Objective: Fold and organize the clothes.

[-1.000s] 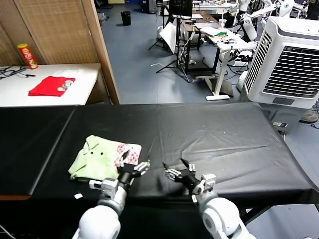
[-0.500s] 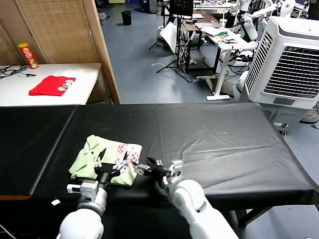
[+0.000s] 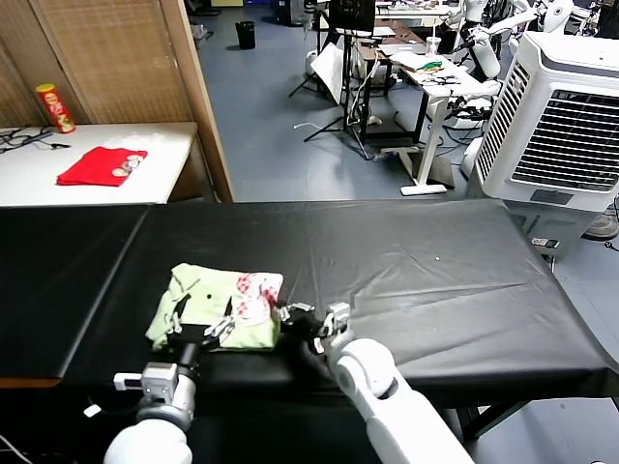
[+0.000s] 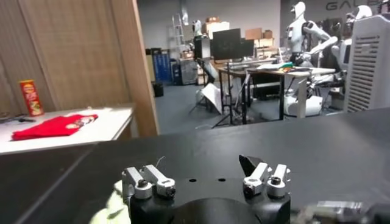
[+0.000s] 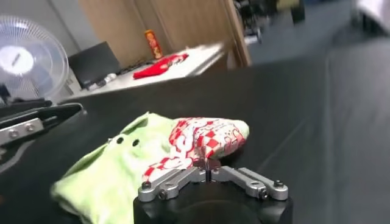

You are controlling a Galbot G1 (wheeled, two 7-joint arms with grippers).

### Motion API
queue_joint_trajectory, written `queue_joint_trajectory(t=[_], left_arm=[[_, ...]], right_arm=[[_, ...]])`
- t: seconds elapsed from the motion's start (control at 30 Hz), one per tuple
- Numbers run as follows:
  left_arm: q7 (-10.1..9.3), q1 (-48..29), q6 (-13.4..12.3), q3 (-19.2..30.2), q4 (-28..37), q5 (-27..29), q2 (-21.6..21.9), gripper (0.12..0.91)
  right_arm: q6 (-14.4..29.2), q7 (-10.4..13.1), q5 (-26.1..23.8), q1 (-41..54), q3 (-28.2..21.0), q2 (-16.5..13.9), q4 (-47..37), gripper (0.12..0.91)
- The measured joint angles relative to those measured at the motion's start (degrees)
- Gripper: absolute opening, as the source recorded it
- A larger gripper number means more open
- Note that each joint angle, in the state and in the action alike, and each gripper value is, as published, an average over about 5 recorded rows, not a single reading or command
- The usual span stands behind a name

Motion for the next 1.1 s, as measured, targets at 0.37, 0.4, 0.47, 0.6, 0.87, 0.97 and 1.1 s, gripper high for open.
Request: queue_joint_trajectory(t=[0.37,0.4,0.47,0.6,0.87,0.97,1.1], left_arm=[[-2.01,0.69,-2.01,-0.97,1.89,-4.54,0.53,0.798],[-1.62,0.93,-2.68,-1.07,2.05,-5.24,0.67,0.798],[-0.62,1.42,-4.26,-1.20,2.41,-6.44,0.91,0.798],[1.27,2.31,-7.94,-1.33,3.34,-8.25,1.23,0.798],[-1.39,3.85,-8.69,-1.26,3.20,-9.58,2.30,0.798],[-1.76,5.07,-9.30,-1.28,2.69,-9.60,3.03,0.798],[-1.92,7.42,-9.90,-1.35,1.83,-9.60,3.84,0.798]], right_arm=[[7.02,-3.93,-13.89,-3.90,4.52,-14.73,5.78,0.450],[7.82,-3.65,-14.60,-4.90,5.13,-15.76,6.76,0.500],[9.57,-3.17,-16.04,-7.04,6.44,-17.61,8.71,0.616],[13.82,-1.67,-17.91,-11.80,9.48,-20.16,12.59,0.770],[20.56,4.55,-18.11,-23.34,15.64,-19.52,19.02,0.798],[22.48,7.46,-18.17,-28.94,17.76,-18.13,21.06,0.798],[24.23,10.78,-18.25,-35.98,20.34,-16.10,23.54,0.798]])
